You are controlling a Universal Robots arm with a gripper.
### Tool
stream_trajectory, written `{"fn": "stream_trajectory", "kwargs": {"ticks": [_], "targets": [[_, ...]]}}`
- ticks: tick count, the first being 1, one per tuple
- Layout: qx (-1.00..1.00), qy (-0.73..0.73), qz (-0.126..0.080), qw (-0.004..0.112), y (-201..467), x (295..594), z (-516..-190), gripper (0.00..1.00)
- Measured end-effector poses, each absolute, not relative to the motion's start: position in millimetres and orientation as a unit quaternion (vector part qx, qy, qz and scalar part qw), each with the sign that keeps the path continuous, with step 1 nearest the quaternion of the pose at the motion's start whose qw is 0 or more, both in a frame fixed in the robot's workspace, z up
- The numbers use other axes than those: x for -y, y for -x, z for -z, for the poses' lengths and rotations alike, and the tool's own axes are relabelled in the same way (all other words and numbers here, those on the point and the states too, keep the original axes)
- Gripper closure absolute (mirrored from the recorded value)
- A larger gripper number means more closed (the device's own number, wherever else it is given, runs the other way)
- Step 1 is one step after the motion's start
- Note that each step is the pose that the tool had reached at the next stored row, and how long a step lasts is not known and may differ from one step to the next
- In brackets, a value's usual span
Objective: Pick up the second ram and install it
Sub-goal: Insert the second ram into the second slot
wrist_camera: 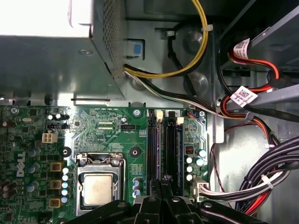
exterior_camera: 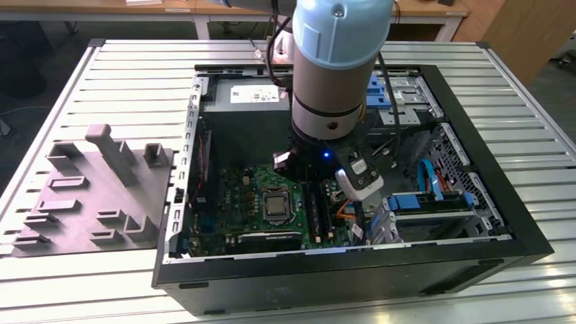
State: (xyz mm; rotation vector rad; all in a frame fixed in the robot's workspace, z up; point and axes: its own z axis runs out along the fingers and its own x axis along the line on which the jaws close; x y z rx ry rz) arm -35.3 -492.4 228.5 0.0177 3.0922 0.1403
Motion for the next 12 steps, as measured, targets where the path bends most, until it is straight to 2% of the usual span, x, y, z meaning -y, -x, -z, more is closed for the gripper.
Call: {"fn": "stream_trajectory", "kwargs": {"ticks": [12], "targets": [[-0.998,-0.022,-0.047,0.024,35.4,492.4,-227.4,0.89]]}}
